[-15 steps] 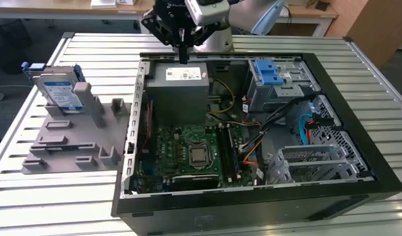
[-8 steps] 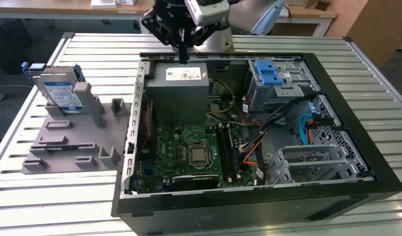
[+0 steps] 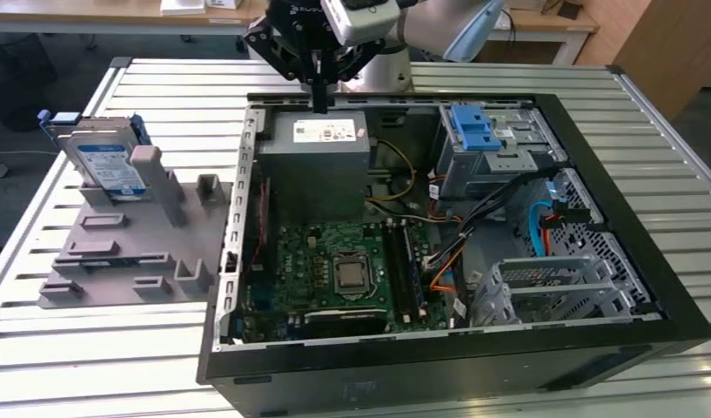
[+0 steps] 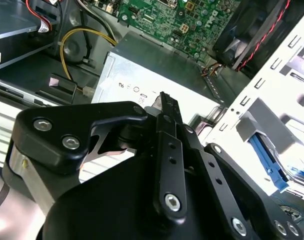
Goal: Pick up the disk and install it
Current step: 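Reach for the disk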
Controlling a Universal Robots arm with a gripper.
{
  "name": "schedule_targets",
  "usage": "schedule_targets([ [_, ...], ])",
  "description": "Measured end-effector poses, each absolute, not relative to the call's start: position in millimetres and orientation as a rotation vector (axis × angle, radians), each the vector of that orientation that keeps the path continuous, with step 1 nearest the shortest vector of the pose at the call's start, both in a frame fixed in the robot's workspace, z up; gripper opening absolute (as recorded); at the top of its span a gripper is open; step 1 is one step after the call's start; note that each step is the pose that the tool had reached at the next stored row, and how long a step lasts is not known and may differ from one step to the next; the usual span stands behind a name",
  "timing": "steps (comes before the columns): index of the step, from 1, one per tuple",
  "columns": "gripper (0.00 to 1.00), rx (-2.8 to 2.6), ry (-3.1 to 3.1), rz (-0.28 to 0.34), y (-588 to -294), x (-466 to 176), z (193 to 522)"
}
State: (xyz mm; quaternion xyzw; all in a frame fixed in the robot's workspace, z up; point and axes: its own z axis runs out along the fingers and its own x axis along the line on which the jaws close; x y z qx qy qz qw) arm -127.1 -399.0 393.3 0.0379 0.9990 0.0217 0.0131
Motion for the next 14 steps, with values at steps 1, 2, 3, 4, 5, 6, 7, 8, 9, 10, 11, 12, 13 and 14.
schedule_targets([
  [1, 0.11, 0.118, 3.112, 0.068, -398.9, -127.9, 393.2],
  [2, 0.11, 0.118, 3.112, 0.068, -398.9, -128.8, 393.2],
  [3, 0.11, 0.118, 3.112, 0.068, -398.9, -129.7, 393.2],
  [4, 0.11, 0.118, 3.112, 0.068, -398.9, -130.7, 393.2],
  [5, 0.11, 0.118, 3.112, 0.068, -398.9, -131.6, 393.2],
  [6, 0.11, 0.118, 3.112, 0.068, -398.9, -132.3, 393.2],
  [7, 0.11, 0.118, 3.112, 0.068, -398.9, -133.0, 393.2],
  [8, 0.11, 0.118, 3.113, 0.068, -398.9, -133.8, 393.2],
  [9, 0.11, 0.118, 3.112, 0.068, -398.9, -134.4, 393.2],
  [10, 0.11, 0.118, 3.112, 0.068, -398.8, -135.0, 393.1],
  [11, 0.11, 0.118, 3.112, 0.068, -398.8, -135.3, 393.2],
  [12, 0.11, 0.118, 3.113, 0.068, -398.8, -135.3, 393.2],
  [13, 0.11, 0.118, 3.113, 0.068, -398.9, -135.5, 393.2],
  [14, 0.11, 0.118, 3.113, 0.068, -398.9, -135.5, 393.2],
])
